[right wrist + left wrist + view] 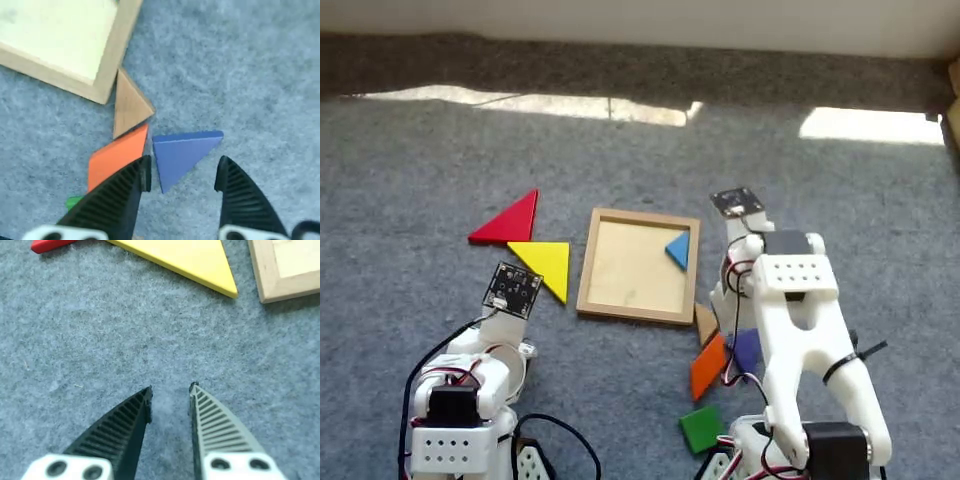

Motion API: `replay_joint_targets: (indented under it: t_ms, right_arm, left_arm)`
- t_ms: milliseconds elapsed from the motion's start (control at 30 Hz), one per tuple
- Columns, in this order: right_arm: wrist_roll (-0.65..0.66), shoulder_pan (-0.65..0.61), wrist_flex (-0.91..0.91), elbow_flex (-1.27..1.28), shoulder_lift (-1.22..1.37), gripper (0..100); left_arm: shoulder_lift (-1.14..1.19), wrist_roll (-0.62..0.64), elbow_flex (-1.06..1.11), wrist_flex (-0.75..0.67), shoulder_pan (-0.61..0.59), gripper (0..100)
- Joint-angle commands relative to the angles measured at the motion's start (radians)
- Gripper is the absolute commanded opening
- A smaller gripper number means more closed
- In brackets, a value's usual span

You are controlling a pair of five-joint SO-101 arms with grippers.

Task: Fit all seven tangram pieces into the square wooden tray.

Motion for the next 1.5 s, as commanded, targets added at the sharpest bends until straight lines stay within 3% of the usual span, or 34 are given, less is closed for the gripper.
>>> replay_joint_targets:
  t_ms: [0,167,367,567,700,933,1200,1467]
  right_arm:
    - [-0.138,0.007,-0.091,0.044,-0.019,21.7]
    - [-0.259,0.007,-0.147,0.061,0.107,21.7]
    - [-0.264,0.012,-0.188,0.041,0.323,21.7]
    - [-0.259,0.012,-0.194,0.033,0.369,21.1]
    - [-0.255,0.012,-0.2,0.027,0.367,14.0]
    - [-0.083,0.013,-0.165,-0.035,0.367,4.2]
    - [0.089,0.033,-0.058,-0.154,0.211,3.5]
    - [0.325,0.012,-0.062,-0.18,0.048,3.5]
  left_arm:
    - [-0.05,0.002,0.019,0.005,0.012,13]
    - [-0.05,0.002,0.019,0.005,0.012,13]
    - [-0.05,0.002,0.019,0.005,0.012,13]
    - [-0.05,0.002,0.019,0.005,0.012,13]
    - [-0.05,0.002,0.019,0.005,0.012,13]
    - [-0.05,0.002,0.019,0.005,0.012,13]
    - [-0.05,0.002,0.019,0.005,0.012,13]
    - [-0.05,0.002,0.019,0.005,0.012,13]
